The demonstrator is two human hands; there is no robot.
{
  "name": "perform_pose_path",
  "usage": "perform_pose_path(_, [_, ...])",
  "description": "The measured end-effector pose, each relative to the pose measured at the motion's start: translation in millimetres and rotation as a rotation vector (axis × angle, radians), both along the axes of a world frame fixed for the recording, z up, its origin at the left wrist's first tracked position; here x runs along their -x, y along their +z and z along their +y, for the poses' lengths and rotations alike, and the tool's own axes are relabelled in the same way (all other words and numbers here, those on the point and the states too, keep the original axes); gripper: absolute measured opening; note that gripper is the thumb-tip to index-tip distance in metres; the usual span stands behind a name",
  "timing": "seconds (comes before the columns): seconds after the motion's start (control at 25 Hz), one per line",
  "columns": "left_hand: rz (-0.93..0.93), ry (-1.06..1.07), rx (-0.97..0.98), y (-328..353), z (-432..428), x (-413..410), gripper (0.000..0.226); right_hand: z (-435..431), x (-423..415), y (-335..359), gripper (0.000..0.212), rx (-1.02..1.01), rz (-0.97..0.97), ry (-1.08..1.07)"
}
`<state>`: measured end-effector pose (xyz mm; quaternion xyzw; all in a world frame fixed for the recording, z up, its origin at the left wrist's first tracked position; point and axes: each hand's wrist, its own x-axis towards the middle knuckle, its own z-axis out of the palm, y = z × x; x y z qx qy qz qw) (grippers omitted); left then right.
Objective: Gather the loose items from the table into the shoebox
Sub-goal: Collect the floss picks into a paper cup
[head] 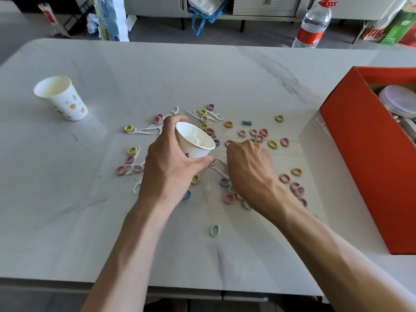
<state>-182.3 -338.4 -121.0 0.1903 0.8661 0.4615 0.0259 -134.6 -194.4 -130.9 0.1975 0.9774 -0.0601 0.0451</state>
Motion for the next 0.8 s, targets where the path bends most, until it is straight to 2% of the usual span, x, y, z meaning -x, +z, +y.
perform_pose_path(0.12, [-0.024,0.009,-0.011,-1,-2,2,0.075,4,-4,-7,0.020,0.031,-0.029,0.104])
perform_pose_path(0.24, [-0.037,0.011,-0.013,-2,-4,4,0.076,17,-10,-9,0.017,0.098,0.076,0.147])
perform_pose_path(0.32, [-0.015,0.007,-0.007,-3,-4,4,0.076,30,-9,-1,0.009,0.246,0.175,0.070])
perform_pose_path(0.44, [0.008,-0.030,0.018,-4,-5,3,0.077,44,-4,24,0.015,0.600,0.255,0.011])
perform_pose_path(0.48, [0.007,-0.052,0.029,-5,-5,3,0.077,44,-3,32,0.015,0.638,0.263,0.043])
perform_pose_path(0.6, [0.039,-0.132,0.050,-5,-6,-1,0.075,32,-5,51,0.021,0.494,0.205,0.222])
perform_pose_path(0.68, [0.072,-0.188,0.057,-3,-4,-3,0.076,21,-8,58,0.018,0.371,0.123,0.319])
perform_pose_path(0.8, [0.097,-0.236,0.072,-2,-2,-5,0.079,10,-12,64,0.021,0.270,0.092,0.390])
